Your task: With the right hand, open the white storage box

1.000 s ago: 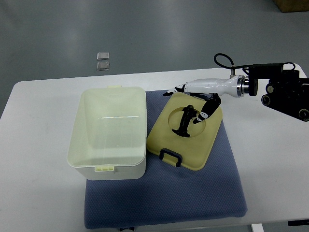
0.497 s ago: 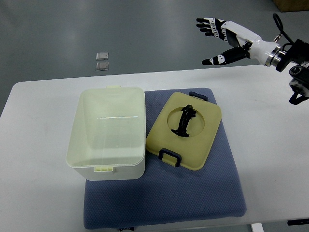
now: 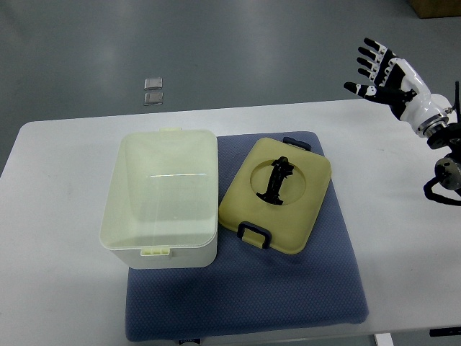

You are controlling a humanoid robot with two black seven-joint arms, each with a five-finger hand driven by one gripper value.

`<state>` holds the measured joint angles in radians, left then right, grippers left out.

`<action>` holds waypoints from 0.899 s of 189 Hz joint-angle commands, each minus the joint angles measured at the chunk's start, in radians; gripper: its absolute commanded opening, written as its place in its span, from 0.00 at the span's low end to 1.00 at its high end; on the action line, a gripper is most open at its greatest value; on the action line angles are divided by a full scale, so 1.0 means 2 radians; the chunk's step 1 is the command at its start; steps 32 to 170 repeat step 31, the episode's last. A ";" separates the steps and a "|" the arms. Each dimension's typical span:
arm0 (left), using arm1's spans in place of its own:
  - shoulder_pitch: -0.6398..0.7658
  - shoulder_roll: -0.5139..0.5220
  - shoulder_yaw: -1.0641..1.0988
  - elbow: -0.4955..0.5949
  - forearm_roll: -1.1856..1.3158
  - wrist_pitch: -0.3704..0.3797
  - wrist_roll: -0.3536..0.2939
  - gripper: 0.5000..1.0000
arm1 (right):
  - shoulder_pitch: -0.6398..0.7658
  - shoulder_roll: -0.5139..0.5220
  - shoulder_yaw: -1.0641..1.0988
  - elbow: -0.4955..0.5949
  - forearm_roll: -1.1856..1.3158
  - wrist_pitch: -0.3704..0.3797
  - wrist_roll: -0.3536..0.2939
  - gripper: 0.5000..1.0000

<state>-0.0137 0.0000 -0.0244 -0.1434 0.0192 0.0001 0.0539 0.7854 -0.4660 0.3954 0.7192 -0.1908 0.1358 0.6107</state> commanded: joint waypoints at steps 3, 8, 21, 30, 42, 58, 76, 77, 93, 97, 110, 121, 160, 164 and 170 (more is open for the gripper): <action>0.000 0.000 0.000 0.000 0.000 0.000 0.000 1.00 | -0.027 0.030 0.000 -0.005 0.037 -0.005 0.000 0.86; 0.000 0.000 0.000 0.000 0.000 0.000 0.000 1.00 | -0.031 0.034 0.000 -0.007 0.039 -0.008 0.000 0.86; 0.000 0.000 0.000 0.000 0.000 0.000 0.000 1.00 | -0.038 0.051 0.002 -0.006 0.043 -0.024 0.000 0.86; 0.000 0.000 0.000 0.000 0.000 0.000 0.000 1.00 | -0.043 0.063 0.002 -0.006 0.046 -0.032 0.000 0.86; 0.000 0.000 0.000 0.000 0.000 0.000 0.000 1.00 | -0.043 0.063 0.002 -0.006 0.046 -0.032 0.000 0.86; 0.000 0.000 0.000 0.000 0.000 0.000 0.000 1.00 | -0.043 0.063 0.002 -0.006 0.046 -0.032 0.000 0.86; 0.000 0.000 0.000 0.000 0.000 0.000 0.000 1.00 | -0.043 0.063 0.002 -0.006 0.046 -0.032 0.000 0.86; 0.000 0.000 0.000 0.000 0.000 0.000 0.000 1.00 | -0.043 0.063 0.002 -0.006 0.046 -0.032 0.000 0.86; 0.000 0.000 0.000 0.000 0.000 0.000 0.000 1.00 | -0.043 0.063 0.002 -0.006 0.046 -0.032 0.000 0.86; 0.000 0.000 0.000 0.000 0.000 0.000 0.000 1.00 | -0.043 0.063 0.002 -0.006 0.046 -0.032 0.000 0.86; 0.000 0.000 0.000 0.000 0.000 0.000 0.000 1.00 | -0.043 0.063 0.002 -0.006 0.046 -0.032 0.000 0.86; 0.000 0.000 0.000 0.000 0.000 0.000 0.000 1.00 | -0.043 0.063 0.002 -0.006 0.046 -0.032 0.000 0.86; 0.000 0.000 0.000 0.000 0.000 0.000 0.000 1.00 | -0.043 0.063 0.002 -0.006 0.046 -0.032 0.000 0.86; 0.000 0.000 0.000 0.000 0.000 0.000 0.000 1.00 | -0.043 0.063 0.002 -0.006 0.046 -0.032 0.000 0.86; 0.000 0.000 0.000 0.000 0.000 0.000 0.000 1.00 | -0.043 0.063 0.002 -0.006 0.046 -0.032 0.000 0.86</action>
